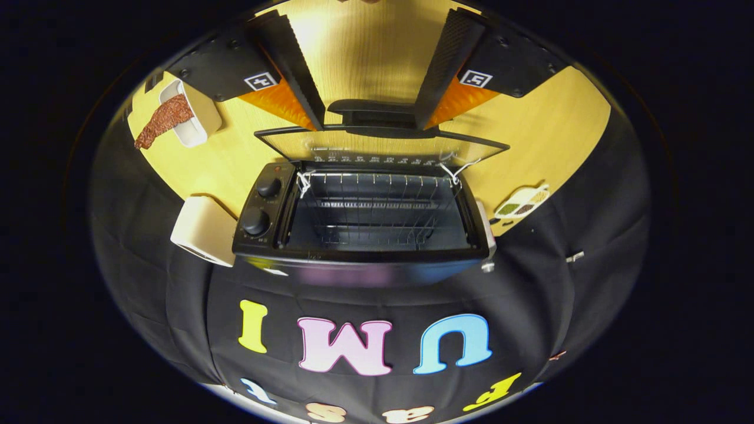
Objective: Open the toaster oven, put the food inside, and close the toaster oven door.
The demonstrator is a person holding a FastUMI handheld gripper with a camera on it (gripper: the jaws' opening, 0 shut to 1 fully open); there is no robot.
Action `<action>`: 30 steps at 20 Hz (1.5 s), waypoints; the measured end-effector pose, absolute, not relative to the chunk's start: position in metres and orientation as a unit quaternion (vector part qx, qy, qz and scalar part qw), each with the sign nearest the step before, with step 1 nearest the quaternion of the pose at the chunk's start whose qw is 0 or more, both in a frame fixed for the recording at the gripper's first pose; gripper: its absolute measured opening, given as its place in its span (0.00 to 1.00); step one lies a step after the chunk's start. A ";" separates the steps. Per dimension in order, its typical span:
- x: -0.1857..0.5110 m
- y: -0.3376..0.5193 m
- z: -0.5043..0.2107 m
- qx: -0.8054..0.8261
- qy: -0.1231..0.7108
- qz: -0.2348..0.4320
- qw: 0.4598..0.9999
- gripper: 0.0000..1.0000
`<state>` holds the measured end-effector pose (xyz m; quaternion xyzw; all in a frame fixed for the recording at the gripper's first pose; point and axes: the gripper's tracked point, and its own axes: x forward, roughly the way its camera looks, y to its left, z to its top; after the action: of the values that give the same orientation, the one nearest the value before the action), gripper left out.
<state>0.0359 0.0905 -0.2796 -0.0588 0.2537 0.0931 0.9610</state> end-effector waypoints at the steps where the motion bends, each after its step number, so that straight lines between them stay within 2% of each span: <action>1: 0.033 0.088 -0.288 -0.065 0.263 0.092 0.958 0.96; 5: 0.020 0.076 -0.304 -0.079 0.283 0.092 0.952 0.98; 10: 0.009 0.061 -0.273 -0.093 0.267 0.106 0.953 0.98; 21: 0.026 -0.037 -0.138 -0.086 0.189 0.093 0.974 0.98; 30: 0.060 -0.149 -0.127 -0.069 0.240 0.095 0.964 0.98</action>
<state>0.0605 -0.1487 -0.1271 -0.0688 0.2400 0.0953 0.9636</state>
